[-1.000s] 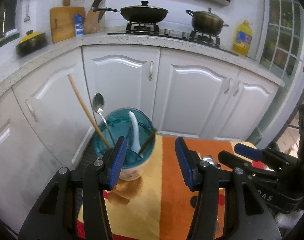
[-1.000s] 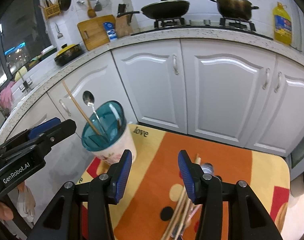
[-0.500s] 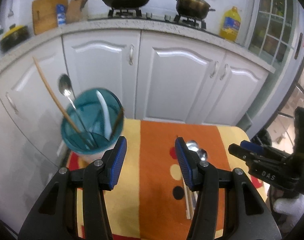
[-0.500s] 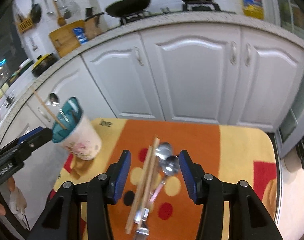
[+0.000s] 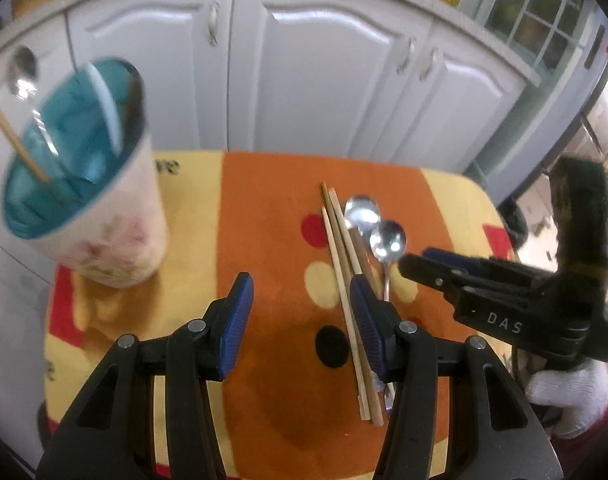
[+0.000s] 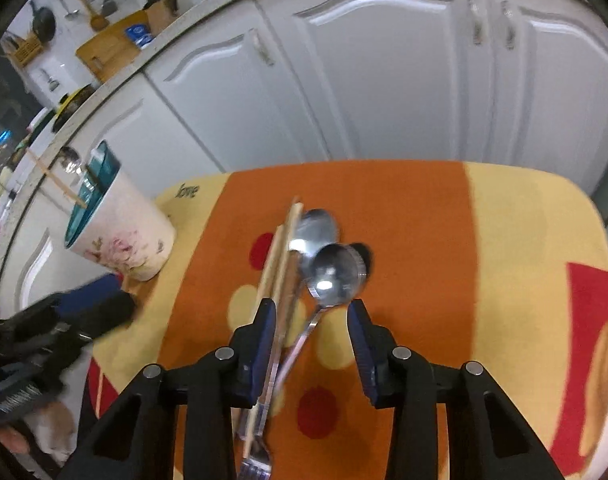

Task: Organize utensils
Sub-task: 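Move both open grippers back over the remaining chopsticks and spoons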

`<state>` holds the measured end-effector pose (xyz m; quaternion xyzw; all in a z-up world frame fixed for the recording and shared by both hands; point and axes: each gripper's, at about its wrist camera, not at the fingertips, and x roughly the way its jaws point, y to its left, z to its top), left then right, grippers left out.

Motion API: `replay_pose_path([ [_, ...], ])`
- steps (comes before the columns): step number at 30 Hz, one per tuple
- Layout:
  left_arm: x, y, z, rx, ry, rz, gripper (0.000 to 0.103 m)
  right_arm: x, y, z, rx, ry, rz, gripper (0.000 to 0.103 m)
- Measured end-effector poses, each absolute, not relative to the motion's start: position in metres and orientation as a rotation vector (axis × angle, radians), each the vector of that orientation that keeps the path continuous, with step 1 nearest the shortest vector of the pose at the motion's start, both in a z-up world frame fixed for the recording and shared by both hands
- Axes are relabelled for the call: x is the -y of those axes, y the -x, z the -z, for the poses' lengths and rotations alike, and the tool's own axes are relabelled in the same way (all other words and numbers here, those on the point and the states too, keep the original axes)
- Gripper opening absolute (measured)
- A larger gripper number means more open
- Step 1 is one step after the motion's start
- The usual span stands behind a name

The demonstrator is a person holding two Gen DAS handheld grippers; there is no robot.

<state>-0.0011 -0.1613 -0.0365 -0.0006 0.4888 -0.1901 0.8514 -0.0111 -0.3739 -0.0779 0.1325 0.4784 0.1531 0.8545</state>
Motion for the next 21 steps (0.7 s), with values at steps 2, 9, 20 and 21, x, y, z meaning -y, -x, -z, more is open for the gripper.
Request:
replay_pose_path([
  [2, 0.163, -0.003, 0.045, -1.054, 0.005, 0.412, 0.05, 0.369, 0.004, 0.082, -1.022, -0.275, -0.345, 0.032],
  [9, 0.158, -0.011, 0.059, -1.093, 0.005, 0.395, 0.05, 0.35, -0.02, 0.098, -1.084, -0.197, -0.342, 0.03],
  [20, 0.182, -0.021, 0.068, -1.106, -0.031, 0.437, 0.05, 0.378, -0.007, 0.1, -1.077, -0.083, -0.21, 0.029],
  [21, 0.188, -0.023, 0.071, -1.109, -0.044, 0.444, 0.049, 0.383, -0.006, 0.1, -1.078, -0.106, -0.212, 0.029],
])
